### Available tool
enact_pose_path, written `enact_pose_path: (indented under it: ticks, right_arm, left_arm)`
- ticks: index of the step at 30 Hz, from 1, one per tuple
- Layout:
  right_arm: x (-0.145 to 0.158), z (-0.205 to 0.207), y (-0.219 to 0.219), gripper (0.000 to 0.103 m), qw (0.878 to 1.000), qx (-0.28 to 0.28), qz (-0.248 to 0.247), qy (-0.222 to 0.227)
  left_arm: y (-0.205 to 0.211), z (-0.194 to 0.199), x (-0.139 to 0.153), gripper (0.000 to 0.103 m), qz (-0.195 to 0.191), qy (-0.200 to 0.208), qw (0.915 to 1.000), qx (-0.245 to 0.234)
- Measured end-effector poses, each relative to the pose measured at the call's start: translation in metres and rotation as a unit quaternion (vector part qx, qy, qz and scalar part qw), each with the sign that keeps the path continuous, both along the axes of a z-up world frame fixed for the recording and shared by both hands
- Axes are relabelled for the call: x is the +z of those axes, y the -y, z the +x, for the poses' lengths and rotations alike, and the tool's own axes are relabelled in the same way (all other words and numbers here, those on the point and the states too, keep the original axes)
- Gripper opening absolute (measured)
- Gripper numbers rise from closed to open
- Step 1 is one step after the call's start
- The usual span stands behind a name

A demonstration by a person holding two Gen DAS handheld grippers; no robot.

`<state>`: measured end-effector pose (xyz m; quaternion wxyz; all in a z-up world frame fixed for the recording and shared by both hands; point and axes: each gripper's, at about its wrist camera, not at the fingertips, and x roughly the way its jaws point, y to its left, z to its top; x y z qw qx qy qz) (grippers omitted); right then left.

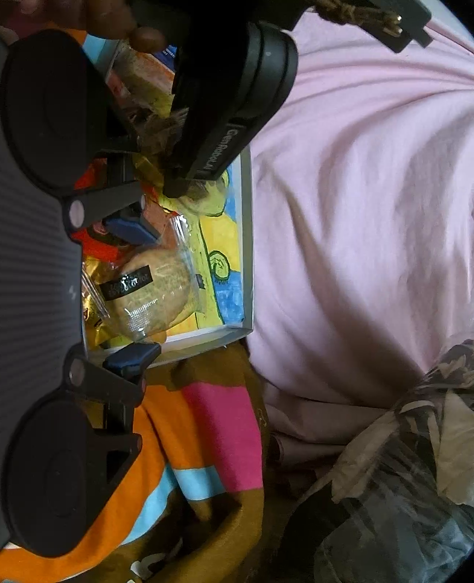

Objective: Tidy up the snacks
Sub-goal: 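Carry the dried-meat pack with the left tool while the right tool carries the biscuit bag to the tray, then open both tools to release the dried-meat pack and biscuit bag in the tray, then lift both tools out of the tray and move toward the sausage pack and orange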

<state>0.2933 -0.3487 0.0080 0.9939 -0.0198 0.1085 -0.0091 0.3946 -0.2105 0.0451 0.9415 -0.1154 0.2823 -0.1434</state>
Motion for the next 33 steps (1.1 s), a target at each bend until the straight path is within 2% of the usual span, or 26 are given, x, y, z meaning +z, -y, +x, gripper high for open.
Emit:
enact_pose_path:
  ticks: [5,10,14,16,22,29,33]
  right_arm:
    - [0.0,0.0,-0.001,0.07,1.0,0.001,0.001,-0.001]
    - [0.001,-0.001,-0.001,0.082,1.0,0.004,0.003,0.002]
    - [0.002,-0.004,-0.003,0.088,1.0,0.01,0.003,0.009]
    - [0.002,-0.006,-0.005,0.091,1.0,0.012,0.003,0.012]
    - [0.008,-0.015,-0.009,0.1,0.999,0.012,0.002,0.033]
    - [0.023,-0.038,-0.022,0.103,0.998,0.003,0.011,0.062]
    - [0.031,-0.062,-0.034,0.103,0.996,0.004,-0.011,0.084]
  left_arm:
    - [-0.001,-0.003,0.0,0.034,0.001,0.006,1.0,0.002]
    - [-0.005,-0.008,0.004,0.056,-0.009,0.019,0.9998,0.008]
    - [-0.009,-0.014,0.011,0.068,-0.018,0.034,0.9992,0.013]
    - [-0.013,-0.019,0.015,0.078,-0.021,0.042,0.9987,0.021]
    - [-0.029,-0.038,0.032,0.098,-0.016,0.072,0.9961,0.049]
    - [-0.057,-0.072,0.05,0.102,0.002,0.102,0.9909,0.088]
    - [-0.075,-0.097,0.056,0.102,0.011,0.109,0.9881,0.107]
